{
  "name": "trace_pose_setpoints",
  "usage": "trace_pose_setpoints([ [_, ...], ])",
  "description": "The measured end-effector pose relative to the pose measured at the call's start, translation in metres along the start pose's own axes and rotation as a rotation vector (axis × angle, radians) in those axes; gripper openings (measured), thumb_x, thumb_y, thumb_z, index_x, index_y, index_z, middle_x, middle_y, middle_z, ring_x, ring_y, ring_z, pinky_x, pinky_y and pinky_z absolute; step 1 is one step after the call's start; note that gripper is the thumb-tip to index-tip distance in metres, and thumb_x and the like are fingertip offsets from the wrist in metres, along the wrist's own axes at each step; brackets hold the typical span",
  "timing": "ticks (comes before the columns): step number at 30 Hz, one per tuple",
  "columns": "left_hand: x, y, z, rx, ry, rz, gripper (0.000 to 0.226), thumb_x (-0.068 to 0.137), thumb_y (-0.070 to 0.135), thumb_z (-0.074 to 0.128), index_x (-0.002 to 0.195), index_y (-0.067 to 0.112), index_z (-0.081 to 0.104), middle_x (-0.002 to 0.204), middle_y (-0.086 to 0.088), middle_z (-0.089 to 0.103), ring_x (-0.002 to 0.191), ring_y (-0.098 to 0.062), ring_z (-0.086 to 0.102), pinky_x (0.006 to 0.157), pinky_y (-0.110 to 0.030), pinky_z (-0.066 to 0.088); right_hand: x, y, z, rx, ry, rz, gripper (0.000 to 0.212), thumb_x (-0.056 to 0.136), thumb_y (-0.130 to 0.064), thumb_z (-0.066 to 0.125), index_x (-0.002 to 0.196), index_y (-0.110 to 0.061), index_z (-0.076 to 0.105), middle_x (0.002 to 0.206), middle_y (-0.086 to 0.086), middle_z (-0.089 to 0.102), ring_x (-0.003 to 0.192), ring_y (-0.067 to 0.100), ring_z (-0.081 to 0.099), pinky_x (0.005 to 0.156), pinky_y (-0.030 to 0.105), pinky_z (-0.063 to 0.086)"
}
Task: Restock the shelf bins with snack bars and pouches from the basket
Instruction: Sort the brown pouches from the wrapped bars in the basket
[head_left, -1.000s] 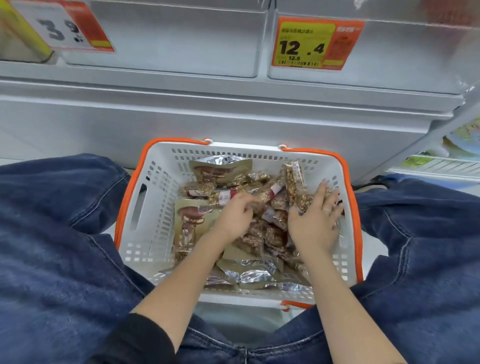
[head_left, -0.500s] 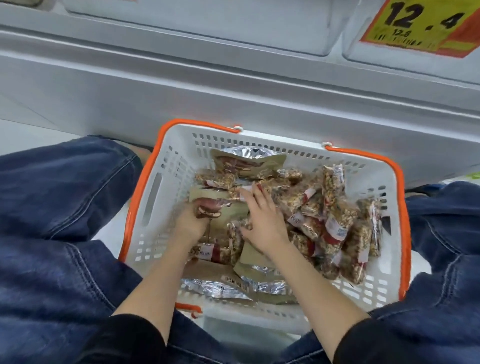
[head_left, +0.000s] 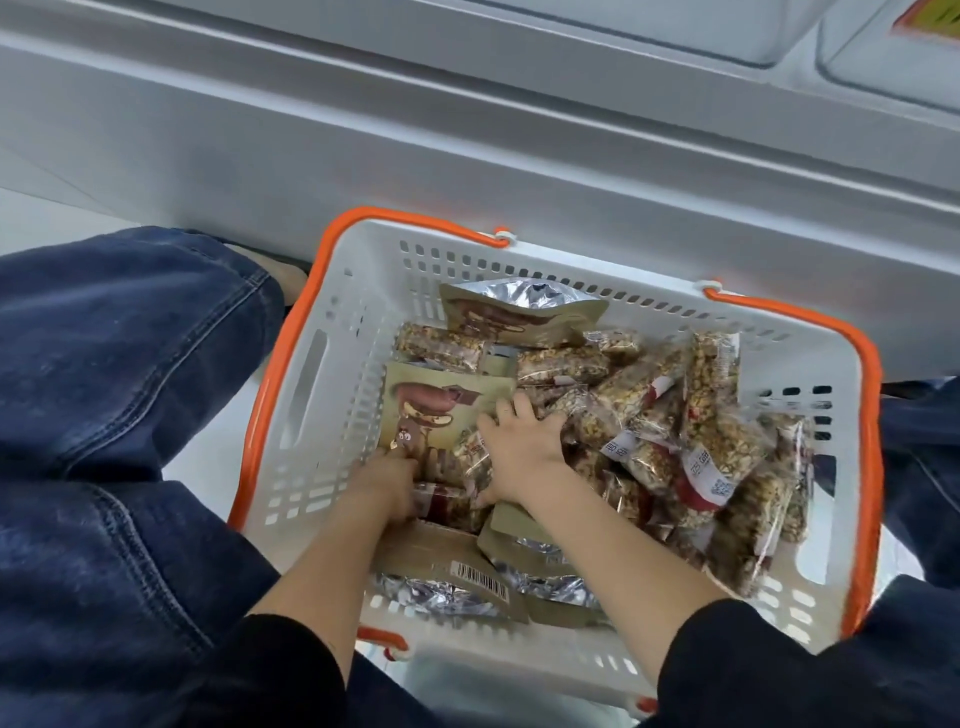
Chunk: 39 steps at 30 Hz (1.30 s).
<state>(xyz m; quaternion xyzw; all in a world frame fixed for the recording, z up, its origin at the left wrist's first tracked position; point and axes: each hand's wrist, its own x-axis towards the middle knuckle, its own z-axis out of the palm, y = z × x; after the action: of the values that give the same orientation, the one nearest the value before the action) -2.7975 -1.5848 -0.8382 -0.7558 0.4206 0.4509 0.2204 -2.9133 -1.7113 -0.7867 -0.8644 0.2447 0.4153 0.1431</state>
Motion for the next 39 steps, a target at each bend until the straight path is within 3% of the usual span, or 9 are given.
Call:
trace_pose_setpoints([
  [5,-0.002,0.001,-0.003,0.101,0.029,0.037,0.05,0.088,0.045,0.056,0.131,0.021,0.05,0.142,-0.002,0.039,0.133,-0.025,0.026,0.107,-0.043,0.025,0.003,-0.006,-0.003,-0.015,-0.049,0.008,0.106,0.068,-0.063,0.072,0.147,-0.015,0.02,0.15,0.0,0.029,0.14,0.027,0.012,0.098,0.06,0.031],
  [9,-0.006,-0.006,-0.007,-0.148,-0.061,0.032,0.055,0.086,0.036,0.062,0.133,0.015,0.044,0.136,-0.01,0.049,0.122,-0.028,0.046,0.098,-0.035,0.038,0.012,-0.009,-0.005,0.024,-0.079,0.029,0.087,0.071,-0.053,0.075,0.141,-0.02,0.035,0.141,-0.001,0.041,0.136,0.023,0.017,0.095,0.057,0.033],
  [13,-0.003,-0.013,-0.019,-0.37,-0.141,0.013,0.038,0.077,0.032,0.075,0.103,0.013,0.054,0.106,-0.007,0.057,0.093,-0.021,0.052,0.072,-0.027,0.039,0.013,-0.006,-0.006,0.092,-0.059,-0.032,0.065,0.078,-0.031,0.071,0.135,-0.024,0.042,0.142,0.0,0.042,0.14,0.023,0.015,0.098,0.059,0.03],
  [20,-0.01,-0.018,-0.044,-0.42,-0.165,0.009,0.029,0.079,0.041,0.068,0.076,0.013,0.059,0.091,-0.009,0.057,0.081,-0.02,0.053,0.066,-0.028,0.038,-0.007,0.015,0.011,0.325,0.166,-0.178,0.037,0.079,-0.004,0.061,0.108,-0.026,0.053,0.114,-0.003,0.059,0.126,0.02,0.032,0.101,0.055,0.027],
  [24,-0.031,-0.016,-0.062,-0.533,-0.042,0.012,0.033,0.084,0.043,0.063,0.1,0.013,0.065,0.102,-0.003,0.06,0.094,-0.019,0.055,0.078,-0.03,0.045,-0.03,0.018,0.013,0.412,0.238,-0.189,0.046,0.076,0.011,0.05,0.108,-0.023,0.054,0.125,-0.007,0.055,0.127,0.018,0.031,0.101,0.053,0.029],
  [29,-0.063,0.007,-0.086,-0.936,0.134,0.116,0.026,0.084,0.038,0.066,0.093,0.014,0.063,0.086,0.0,0.059,0.077,-0.012,0.053,0.062,-0.024,0.039,-0.063,0.027,-0.007,0.527,0.495,-0.128,0.056,0.068,0.017,0.044,0.106,-0.022,0.053,0.119,-0.002,0.058,0.13,0.021,0.03,0.093,0.043,0.039],
  [33,-0.088,0.03,-0.104,-1.158,0.241,0.192,0.031,0.082,0.052,0.063,0.102,0.029,0.058,0.105,0.003,0.063,0.099,-0.018,0.06,0.091,-0.035,0.047,-0.107,0.053,-0.056,0.622,0.71,-0.075,0.053,0.07,0.019,0.049,0.105,-0.02,0.057,0.111,0.0,0.057,0.115,0.021,0.041,0.076,0.029,0.038],
  [35,-0.101,0.047,-0.114,-1.247,0.273,0.284,0.02,0.082,0.052,0.062,0.096,0.037,0.061,0.104,0.007,0.066,0.096,-0.015,0.062,0.092,-0.036,0.048,-0.138,0.079,-0.072,0.731,0.764,-0.078,0.051,0.07,0.019,0.051,0.097,-0.024,0.054,0.102,-0.001,0.05,0.101,0.02,0.045,0.065,0.029,0.036],
  [39,-0.125,0.111,-0.128,-1.29,0.127,0.55,0.026,0.091,0.038,0.057,0.114,0.026,0.059,0.104,0.001,0.07,0.092,-0.017,0.068,0.078,-0.034,0.054,-0.193,0.136,-0.071,0.923,0.897,-0.131,0.026,0.08,-0.008,0.075,0.094,-0.021,0.057,0.098,-0.008,0.063,0.09,0.005,0.057,0.074,0.019,0.042],
])
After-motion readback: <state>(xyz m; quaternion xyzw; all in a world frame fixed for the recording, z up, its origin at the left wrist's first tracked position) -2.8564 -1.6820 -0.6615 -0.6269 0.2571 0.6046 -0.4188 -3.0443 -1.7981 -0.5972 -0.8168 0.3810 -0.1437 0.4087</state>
